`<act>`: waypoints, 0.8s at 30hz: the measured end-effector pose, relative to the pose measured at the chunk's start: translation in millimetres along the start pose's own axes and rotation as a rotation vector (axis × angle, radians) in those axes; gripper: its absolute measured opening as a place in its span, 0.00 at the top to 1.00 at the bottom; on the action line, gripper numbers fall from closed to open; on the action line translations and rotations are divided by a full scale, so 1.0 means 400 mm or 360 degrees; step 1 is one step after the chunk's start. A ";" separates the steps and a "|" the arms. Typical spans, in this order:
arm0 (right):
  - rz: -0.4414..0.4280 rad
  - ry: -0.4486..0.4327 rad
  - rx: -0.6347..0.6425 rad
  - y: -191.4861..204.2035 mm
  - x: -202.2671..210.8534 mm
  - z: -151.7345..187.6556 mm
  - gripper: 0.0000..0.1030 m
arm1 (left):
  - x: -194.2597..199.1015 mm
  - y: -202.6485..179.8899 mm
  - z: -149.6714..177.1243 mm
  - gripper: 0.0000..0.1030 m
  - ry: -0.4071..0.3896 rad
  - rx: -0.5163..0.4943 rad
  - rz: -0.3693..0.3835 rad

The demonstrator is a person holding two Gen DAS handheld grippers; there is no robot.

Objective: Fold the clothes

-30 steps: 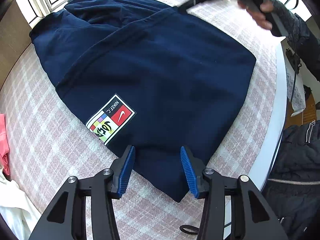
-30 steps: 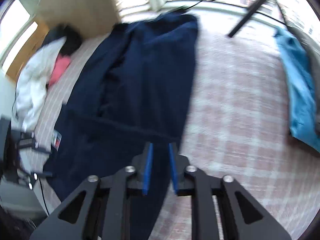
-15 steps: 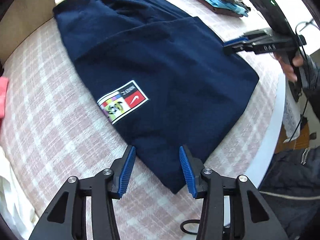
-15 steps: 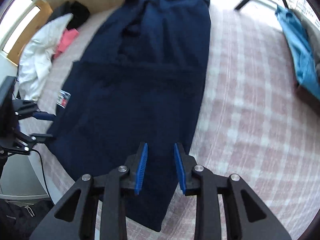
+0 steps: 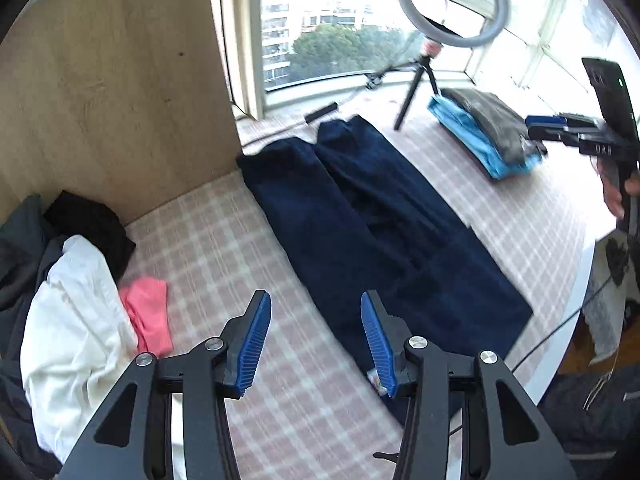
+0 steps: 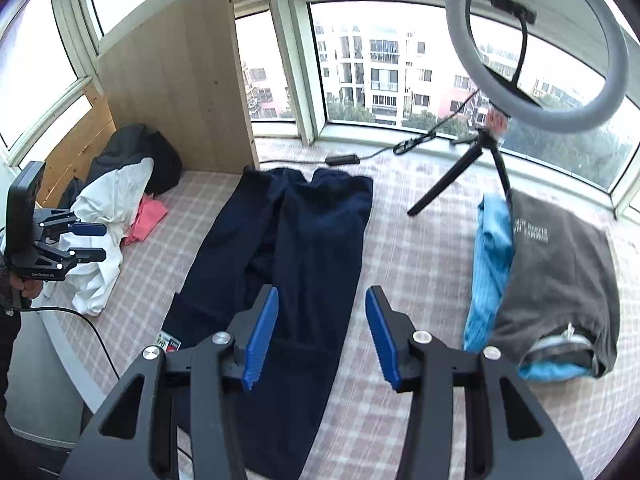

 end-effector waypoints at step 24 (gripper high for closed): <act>0.0089 0.0184 0.0183 -0.004 -0.603 -0.261 0.47 | -0.493 0.373 -0.264 0.56 0.0092 0.0361 -0.0088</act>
Point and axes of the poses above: each gripper's, at about its wrist camera, not at the fingertips, and x roughly against the way its jaws point, y to its left, z to its underside, the point moved 7 cm from there along -x, roughly the way its jaws point, and after that the axes turned 15 degrees about z, right-handed, at the moved point
